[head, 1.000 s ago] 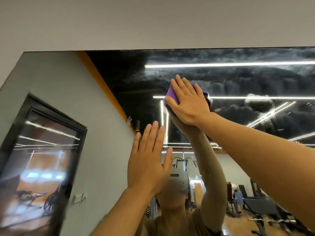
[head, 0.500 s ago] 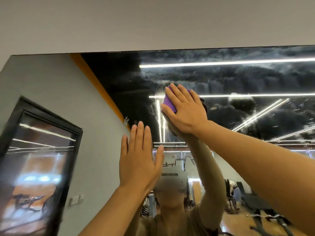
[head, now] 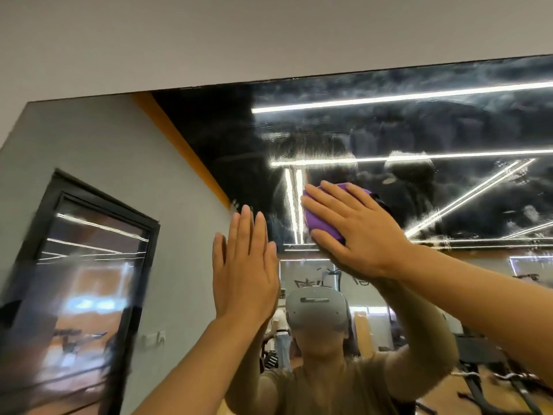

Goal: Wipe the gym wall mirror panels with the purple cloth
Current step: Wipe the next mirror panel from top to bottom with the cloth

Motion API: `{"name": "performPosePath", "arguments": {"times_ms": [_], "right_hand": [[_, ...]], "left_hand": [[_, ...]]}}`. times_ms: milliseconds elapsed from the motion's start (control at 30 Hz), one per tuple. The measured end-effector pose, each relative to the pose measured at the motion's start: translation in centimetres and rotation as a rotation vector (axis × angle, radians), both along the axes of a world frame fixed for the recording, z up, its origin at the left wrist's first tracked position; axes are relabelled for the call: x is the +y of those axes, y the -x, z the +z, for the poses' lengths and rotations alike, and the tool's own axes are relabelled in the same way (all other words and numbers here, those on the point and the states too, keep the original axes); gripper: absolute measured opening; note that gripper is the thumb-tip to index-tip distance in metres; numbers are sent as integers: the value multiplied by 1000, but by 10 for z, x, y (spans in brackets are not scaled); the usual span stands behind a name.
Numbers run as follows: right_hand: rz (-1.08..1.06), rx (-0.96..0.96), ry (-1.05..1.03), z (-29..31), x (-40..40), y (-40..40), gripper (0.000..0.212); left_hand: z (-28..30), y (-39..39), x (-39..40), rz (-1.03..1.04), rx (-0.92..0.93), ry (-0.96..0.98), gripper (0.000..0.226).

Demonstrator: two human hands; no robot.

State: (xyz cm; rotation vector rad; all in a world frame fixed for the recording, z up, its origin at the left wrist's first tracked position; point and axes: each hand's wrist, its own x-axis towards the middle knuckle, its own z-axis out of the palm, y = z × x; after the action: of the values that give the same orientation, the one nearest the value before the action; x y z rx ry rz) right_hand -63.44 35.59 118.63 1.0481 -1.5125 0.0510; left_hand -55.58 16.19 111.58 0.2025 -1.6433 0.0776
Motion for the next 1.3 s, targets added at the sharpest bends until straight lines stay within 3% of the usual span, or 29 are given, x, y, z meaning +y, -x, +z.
{"name": "performPosePath", "arguments": {"times_ms": [100, 167, 300, 467, 733, 867, 1100, 1300], "right_hand": [[-2, 30, -13, 19, 8, 3, 63], [-9, 2, 91, 50, 11, 3, 66], [-27, -57, 240, 94, 14, 7, 71], [-2, -50, 261, 69, 15, 7, 69], [38, 23, 59, -19, 27, 19, 62], [30, 42, 0, 3, 41, 22, 59], [-29, -102, 307, 99, 80, 37, 68], [8, -68, 269, 49, 80, 37, 64]], "left_hand": [[1, 5, 10, -47, 27, -28, 70], [1, 7, 15, -95, 55, -59, 68], [0, 8, 25, -83, 47, -120, 92], [0, 15, 30, 3, 60, -84, 87], [-2, 18, 39, -2, 41, -43, 81], [-3, 23, 37, -8, 45, -56, 78], [-7, 33, 50, -94, 104, -12, 71], [-8, 44, 52, -150, 148, 6, 57]]}}
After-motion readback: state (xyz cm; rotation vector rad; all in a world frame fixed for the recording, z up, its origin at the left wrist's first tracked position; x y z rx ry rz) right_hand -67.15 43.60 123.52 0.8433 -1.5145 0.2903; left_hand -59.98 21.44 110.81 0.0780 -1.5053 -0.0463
